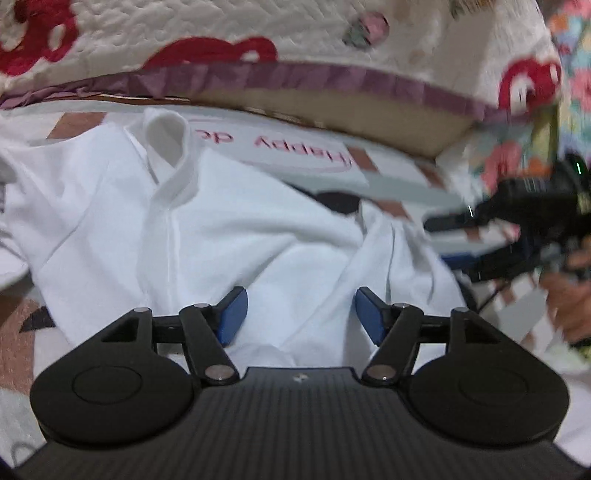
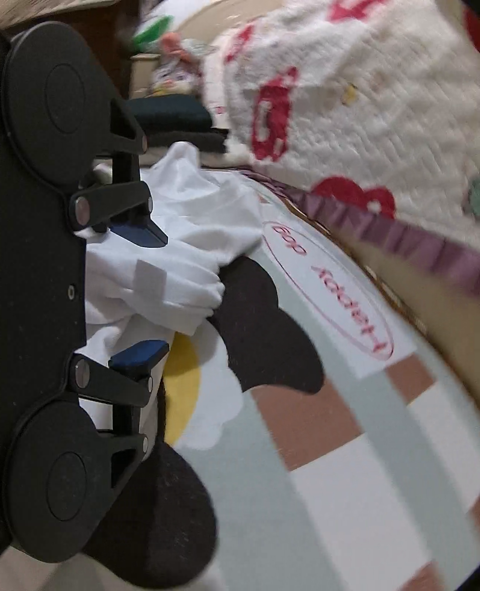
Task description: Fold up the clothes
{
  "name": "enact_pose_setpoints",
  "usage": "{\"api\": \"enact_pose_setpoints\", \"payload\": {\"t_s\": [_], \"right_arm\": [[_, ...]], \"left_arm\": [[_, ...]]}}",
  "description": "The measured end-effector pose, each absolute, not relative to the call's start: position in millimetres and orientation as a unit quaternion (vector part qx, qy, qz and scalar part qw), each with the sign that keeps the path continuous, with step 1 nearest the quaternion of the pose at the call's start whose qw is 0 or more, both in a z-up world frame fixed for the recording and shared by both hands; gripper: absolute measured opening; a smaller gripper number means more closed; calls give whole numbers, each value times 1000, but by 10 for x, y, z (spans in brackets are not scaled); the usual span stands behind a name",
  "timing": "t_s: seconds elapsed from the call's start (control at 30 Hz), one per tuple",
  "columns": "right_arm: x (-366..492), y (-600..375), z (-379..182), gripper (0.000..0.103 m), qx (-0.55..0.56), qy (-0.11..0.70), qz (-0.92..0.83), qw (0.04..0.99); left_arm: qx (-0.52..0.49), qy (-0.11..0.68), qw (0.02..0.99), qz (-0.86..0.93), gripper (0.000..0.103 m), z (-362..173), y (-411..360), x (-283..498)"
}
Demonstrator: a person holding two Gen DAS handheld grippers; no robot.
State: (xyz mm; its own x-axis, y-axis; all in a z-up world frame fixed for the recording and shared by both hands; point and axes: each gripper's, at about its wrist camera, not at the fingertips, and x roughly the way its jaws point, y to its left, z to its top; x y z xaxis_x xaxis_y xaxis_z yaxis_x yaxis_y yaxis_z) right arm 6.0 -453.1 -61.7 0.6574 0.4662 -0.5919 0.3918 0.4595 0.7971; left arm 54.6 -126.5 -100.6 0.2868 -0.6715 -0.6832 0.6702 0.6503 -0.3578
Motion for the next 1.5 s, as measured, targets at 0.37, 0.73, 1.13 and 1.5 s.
{"api": "enact_pose_setpoints", "payload": {"t_s": [0.37,0.73,1.13,1.5], "right_arm": [[2,-4068,62,12,387,285,148,864],[-214,-3740,-47,17,302,374,154,863],[-326,-3908,71,12,401,319,203,835],[-379,-4120,696,12,416,182,226,862]], "left_arm": [[11,417,794,-443,70,-829,-1192,426],[7,420,736,-531,7,-699,-1270,292],[-136,423,744,-498,56,-489,-819,713],[-118,409,740,-521,61,-430,-887,660]]}}
